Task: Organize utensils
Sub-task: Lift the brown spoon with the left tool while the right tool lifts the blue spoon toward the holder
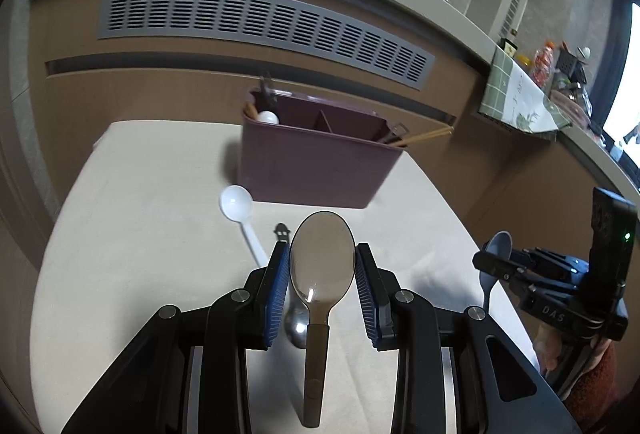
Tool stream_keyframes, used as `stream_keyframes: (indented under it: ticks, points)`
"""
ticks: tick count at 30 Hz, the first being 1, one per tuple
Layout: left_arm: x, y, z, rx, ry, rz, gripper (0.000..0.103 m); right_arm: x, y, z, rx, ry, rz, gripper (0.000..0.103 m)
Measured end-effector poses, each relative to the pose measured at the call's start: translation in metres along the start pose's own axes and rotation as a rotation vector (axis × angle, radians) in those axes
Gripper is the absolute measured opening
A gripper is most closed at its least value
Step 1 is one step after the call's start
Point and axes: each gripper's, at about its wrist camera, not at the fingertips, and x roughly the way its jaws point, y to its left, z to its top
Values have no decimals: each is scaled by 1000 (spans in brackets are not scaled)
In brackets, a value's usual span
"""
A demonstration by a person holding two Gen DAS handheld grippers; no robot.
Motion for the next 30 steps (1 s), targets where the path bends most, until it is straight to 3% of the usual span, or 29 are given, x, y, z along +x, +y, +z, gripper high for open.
stream_keyframes:
  ticks: [3,6,13,16,18,21,23,25,27,30]
  points:
    - [-7,4,0,-6,-19,2,34,1,9,9,-4,-15,18,22]
    - [-11,7,2,-13,-32,-2,34,4,10,11,6,-12,14,10]
    - [-19,5,12,-10,-59,-15,33,6,17,19,3,-24,5,10]
    - [-31,1,39,-6,-100,-52,33,-4,21,35,-13,-63,-12,10]
    - [-48,-7,72,16,-181,-73,33,-28,27,69,-36,-165,-34,10]
    - [-79,-14,133,10,-376,-114,34,-67,34,127,-35,-346,-60,10]
    - [-80,-11,158,-17,-461,-106,34,-84,37,164,-15,-474,-105,10]
    - [-68,-6,174,-41,-503,-103,34,-83,39,184,6,-546,-160,10]
    - [-44,2,183,-66,-503,-108,34,-63,38,201,47,-561,-201,10]
    - [-4,15,189,-98,-490,-101,34,-21,37,213,69,-496,-215,10]
